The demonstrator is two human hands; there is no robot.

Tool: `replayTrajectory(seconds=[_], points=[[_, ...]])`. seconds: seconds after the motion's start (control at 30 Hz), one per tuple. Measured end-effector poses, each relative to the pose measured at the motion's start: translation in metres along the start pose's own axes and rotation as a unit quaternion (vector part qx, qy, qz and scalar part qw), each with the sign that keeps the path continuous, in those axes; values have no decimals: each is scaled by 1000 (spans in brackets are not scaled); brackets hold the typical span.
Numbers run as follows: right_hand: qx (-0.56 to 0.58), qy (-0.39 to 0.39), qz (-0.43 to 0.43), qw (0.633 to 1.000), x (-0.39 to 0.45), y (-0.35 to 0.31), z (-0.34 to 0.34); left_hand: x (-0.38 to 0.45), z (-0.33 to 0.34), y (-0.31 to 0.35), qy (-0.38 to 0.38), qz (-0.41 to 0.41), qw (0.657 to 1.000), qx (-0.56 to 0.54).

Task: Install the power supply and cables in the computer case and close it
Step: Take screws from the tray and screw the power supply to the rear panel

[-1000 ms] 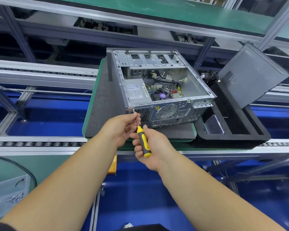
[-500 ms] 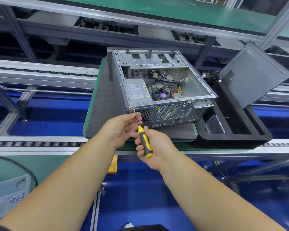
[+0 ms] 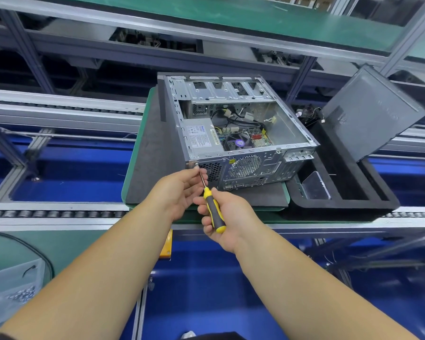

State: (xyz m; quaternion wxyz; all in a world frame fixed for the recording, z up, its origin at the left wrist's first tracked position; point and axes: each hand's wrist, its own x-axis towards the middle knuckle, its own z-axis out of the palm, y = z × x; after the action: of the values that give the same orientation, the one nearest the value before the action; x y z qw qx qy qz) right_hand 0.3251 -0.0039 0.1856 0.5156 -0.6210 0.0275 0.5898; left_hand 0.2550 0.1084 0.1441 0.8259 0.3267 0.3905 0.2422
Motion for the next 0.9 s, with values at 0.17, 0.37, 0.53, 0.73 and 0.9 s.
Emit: replayTrajectory(seconds=[0.17, 0.37, 0.53, 0.73, 0.9], points=[[36, -29, 10, 999, 0, -1, 0, -3, 0, 2, -16, 11, 1000, 12], [5, -12, -11, 1000, -4, 1, 0, -3, 2, 2, 12, 7, 1000, -7], [-9, -12, -5, 1000, -4, 0, 0, -4, 3, 4, 14, -5, 1000, 0], [17, -14, 3, 1000, -2, -1, -1, -8, 1, 6, -30, -10, 999, 22], [5, -18, -25, 1000, -2, 1, 0, -7, 3, 2, 1, -14, 1000, -14]])
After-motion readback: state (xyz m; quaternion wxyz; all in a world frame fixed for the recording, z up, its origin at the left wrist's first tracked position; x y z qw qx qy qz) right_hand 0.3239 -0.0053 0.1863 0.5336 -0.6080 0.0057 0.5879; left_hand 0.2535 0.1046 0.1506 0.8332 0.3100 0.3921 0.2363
